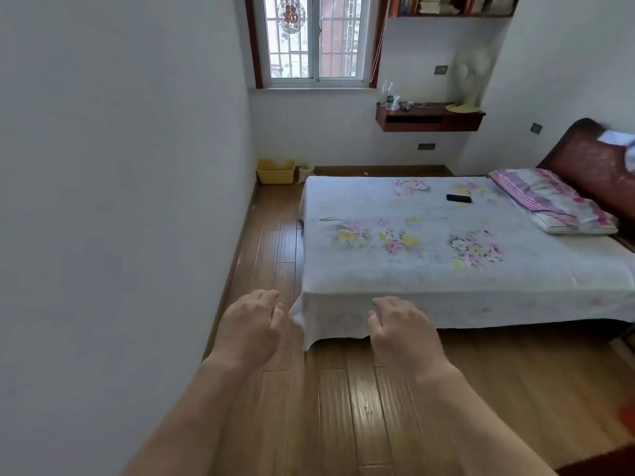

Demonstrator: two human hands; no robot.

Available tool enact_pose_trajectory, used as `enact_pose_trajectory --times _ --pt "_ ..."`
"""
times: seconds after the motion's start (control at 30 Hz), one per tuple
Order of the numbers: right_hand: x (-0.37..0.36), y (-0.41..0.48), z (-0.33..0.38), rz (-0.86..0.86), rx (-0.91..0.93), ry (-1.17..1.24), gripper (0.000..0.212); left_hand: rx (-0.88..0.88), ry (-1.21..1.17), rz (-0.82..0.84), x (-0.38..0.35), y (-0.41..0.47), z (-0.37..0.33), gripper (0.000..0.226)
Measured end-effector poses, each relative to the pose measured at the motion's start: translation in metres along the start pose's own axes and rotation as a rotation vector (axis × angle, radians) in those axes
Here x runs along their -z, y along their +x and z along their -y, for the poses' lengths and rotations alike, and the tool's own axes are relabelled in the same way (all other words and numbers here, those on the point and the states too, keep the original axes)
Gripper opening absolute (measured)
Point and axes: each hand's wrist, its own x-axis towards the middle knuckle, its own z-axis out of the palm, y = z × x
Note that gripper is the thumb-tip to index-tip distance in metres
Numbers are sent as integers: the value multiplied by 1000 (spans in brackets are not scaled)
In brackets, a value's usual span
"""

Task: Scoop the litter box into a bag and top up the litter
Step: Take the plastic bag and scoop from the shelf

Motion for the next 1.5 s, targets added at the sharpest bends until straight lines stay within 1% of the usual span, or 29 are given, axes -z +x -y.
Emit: enact_pose_trajectory --times 0.1,0.17,0.33,0.47,0.57,0.7,0.77,0.83,0.9,1.0,1.03,1.07,1.17,1.23,1.33,1.43,1.5 --pt "-7 15 5 -11 37 15 32 17 -23 -28 -2 8 11 33" --pt "-10 23 12 7 61 12 32 27 -26 -12 0 13 19 34" --pt "-27 55 46 28 153 17 32 43 -14 -22 4 33 61 33" --pt "-44 87 82 43 165 -34 34 49 -21 -33 12 63 102 31" --pt "-54 112 114 49 200 -127 36 50 -27 -43 23 89 134 30" --pt "-66 149 151 -11 192 -184 36 19 -3 -13 35 125 168 30" --pt "-73 166 162 -2 185 -210 35 14 1 -12 39 143 182 30" --pt "-82 184 166 19 225 -236 32 9 3 -8 42 161 194 30" --pt "-87 204 169 7 199 -208 28 5 -1 1 40 181 204 31" --pt "-98 241 171 -12 208 -254 12 3 11 22 32 215 215 31" --pt "-103 256 169 -34 223 -271 10 3 17 27 28 228 218 31" --pt "-109 271 167 -45 221 -262 12 2 25 29 25 241 221 31" --pt "-126 326 158 -74 199 -207 38 2 50 41 12 287 228 30" --pt "-137 365 152 -78 193 -170 43 0 73 50 3 323 233 31" --pt "-147 428 144 -106 205 -149 42 3 103 60 -7 384 236 32" --pt "-148 492 139 -151 199 -118 28 0 122 58 -12 446 236 34" --pt "-146 531 138 -175 221 -118 27 -1 133 47 -14 483 234 35"
